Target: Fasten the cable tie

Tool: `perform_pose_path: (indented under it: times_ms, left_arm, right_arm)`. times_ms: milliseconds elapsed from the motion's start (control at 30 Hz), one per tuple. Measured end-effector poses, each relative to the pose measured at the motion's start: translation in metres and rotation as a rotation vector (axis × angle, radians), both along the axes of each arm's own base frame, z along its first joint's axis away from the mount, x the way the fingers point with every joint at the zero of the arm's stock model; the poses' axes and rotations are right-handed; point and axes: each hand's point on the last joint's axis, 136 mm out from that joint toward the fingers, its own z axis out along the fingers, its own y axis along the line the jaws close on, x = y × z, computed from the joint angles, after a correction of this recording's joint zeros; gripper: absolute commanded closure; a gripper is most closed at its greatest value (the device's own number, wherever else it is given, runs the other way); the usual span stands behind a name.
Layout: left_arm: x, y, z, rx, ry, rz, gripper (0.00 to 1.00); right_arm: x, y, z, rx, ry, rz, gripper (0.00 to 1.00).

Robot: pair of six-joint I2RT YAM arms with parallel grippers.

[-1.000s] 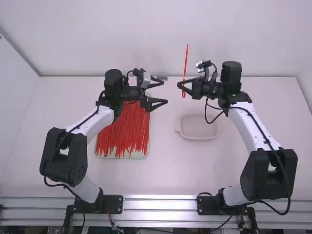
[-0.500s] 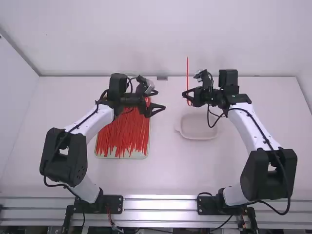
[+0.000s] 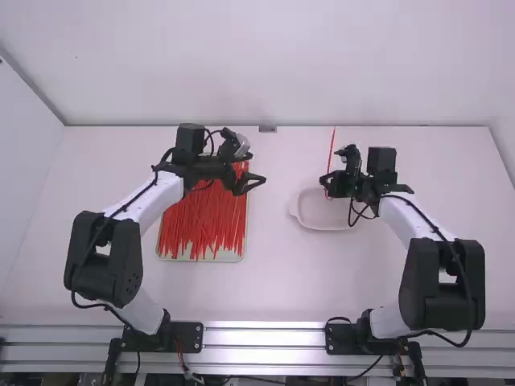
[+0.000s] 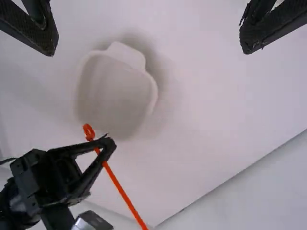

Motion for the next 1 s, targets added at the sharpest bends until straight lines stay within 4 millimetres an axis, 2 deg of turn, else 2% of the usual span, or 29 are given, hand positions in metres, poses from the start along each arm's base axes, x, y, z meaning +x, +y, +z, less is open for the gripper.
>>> perform_pose_path:
  times_ms: [367, 567, 600, 633, 667, 733, 767, 800, 833, 1000]
  left_arm:
    - [0.001, 0.002, -0.003, 0.013, 0.012, 0.014, 0.01]
    - [-0.004, 0.002, -0.008, 0.020, 0.044, 0.011, 0.01]
    - [-0.004, 0.003, -0.009, 0.021, 0.050, 0.011, 0.01]
    - [-0.005, 0.003, -0.010, 0.022, 0.056, 0.011, 0.01]
    - [-0.005, 0.003, -0.010, 0.022, 0.057, 0.011, 0.01]
    - [-0.006, 0.003, -0.011, 0.023, 0.067, 0.011, 0.01]
    - [-0.007, 0.003, -0.012, 0.024, 0.071, 0.011, 0.01]
    - [-0.007, 0.003, -0.012, 0.024, 0.071, 0.011, 0.01]
    - [-0.007, 0.003, -0.012, 0.025, 0.076, 0.011, 0.01]
    - [-0.009, 0.003, -0.014, 0.027, 0.089, 0.011, 0.01]
  right_arm:
    - [-0.012, -0.017, -0.044, -0.057, 0.049, -0.139, 1.00]
    - [-0.019, -0.011, -0.058, -0.123, 0.072, -0.158, 1.00]
    - [-0.019, -0.010, -0.059, -0.136, 0.072, -0.165, 0.97]
    - [-0.018, -0.009, -0.060, -0.145, 0.074, -0.175, 0.87]
    - [-0.018, -0.009, -0.060, -0.154, 0.073, -0.179, 0.85]
    - [-0.018, -0.010, -0.063, -0.185, 0.076, -0.205, 0.61]
    - [-0.017, -0.011, -0.064, -0.200, 0.075, -0.214, 0.54]
    - [-0.017, -0.011, -0.064, -0.204, 0.076, -0.218, 0.50]
    - [-0.017, -0.012, -0.065, -0.216, 0.076, -0.228, 0.02]
    - [-0.015, -0.017, -0.066, -0.249, 0.071, -0.259, 0.02]
